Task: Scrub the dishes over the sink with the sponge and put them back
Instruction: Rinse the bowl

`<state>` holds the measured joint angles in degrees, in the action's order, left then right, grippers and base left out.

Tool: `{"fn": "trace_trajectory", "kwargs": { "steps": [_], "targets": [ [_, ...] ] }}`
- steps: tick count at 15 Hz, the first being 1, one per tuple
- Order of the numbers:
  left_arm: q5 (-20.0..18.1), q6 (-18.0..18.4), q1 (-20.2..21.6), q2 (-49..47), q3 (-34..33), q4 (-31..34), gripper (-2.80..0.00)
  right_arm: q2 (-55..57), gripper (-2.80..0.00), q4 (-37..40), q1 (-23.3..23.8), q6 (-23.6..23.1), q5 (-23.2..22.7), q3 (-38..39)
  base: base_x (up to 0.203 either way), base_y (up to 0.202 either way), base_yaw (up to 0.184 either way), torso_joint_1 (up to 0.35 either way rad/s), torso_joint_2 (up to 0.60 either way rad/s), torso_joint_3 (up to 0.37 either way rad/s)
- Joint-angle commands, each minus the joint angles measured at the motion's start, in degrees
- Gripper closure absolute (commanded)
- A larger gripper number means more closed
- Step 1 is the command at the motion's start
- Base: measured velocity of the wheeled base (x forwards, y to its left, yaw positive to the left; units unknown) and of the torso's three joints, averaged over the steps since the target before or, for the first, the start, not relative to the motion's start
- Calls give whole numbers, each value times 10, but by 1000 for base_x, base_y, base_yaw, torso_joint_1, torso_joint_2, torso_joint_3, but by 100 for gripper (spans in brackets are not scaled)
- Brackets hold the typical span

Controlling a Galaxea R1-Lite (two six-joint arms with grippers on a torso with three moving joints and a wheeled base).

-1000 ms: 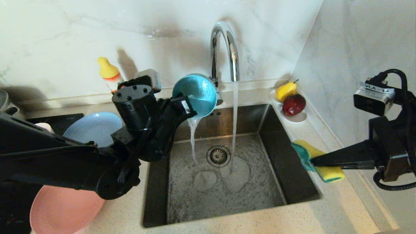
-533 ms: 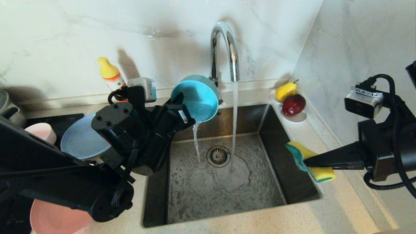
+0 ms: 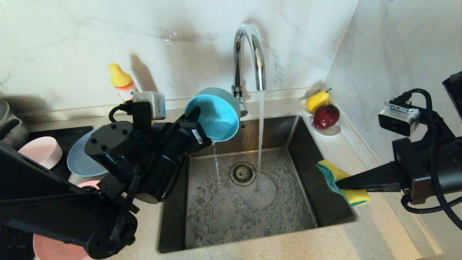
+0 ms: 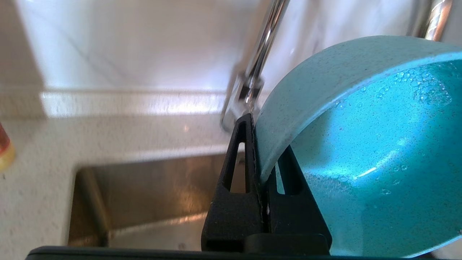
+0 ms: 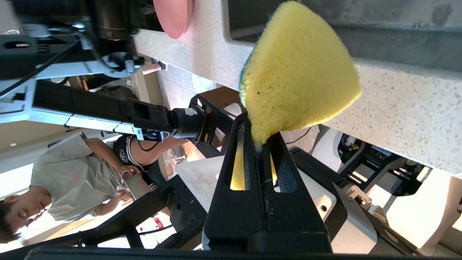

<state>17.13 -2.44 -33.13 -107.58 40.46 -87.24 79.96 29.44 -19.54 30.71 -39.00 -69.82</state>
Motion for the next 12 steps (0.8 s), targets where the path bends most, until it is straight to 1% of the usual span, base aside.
{"fn": "trace_trajectory", "kwargs": {
  "steps": [1, 5, 7, 10, 12],
  "targets": [
    [0, 1, 1, 19, 0, -4, 0, -1, 0, 2, -1, 1, -2, 1, 0, 0, 0, 0, 0, 0],
    [-3, 8, 1, 33, 3, -4, 0, 2, 0, 2, -1, 1, -3, 1, 0, 0, 0, 0, 0, 0],
    [-3, 16, 3, 38, 16, -4, 0, 5, 0, 2, 0, 1, -3, 2, 0, 0, 0, 0, 0, 0],
    [-11, 19, 6, 55, 20, -4, 0, 5, 0, 2, -1, 1, -3, -1, 0, 0, 0, 0, 0, 0],
    [-12, 19, 9, 50, 18, -4, 0, 5, 0, 2, -1, 2, -4, -1, 0, 0, 0, 0, 0, 0]
  ]
}}
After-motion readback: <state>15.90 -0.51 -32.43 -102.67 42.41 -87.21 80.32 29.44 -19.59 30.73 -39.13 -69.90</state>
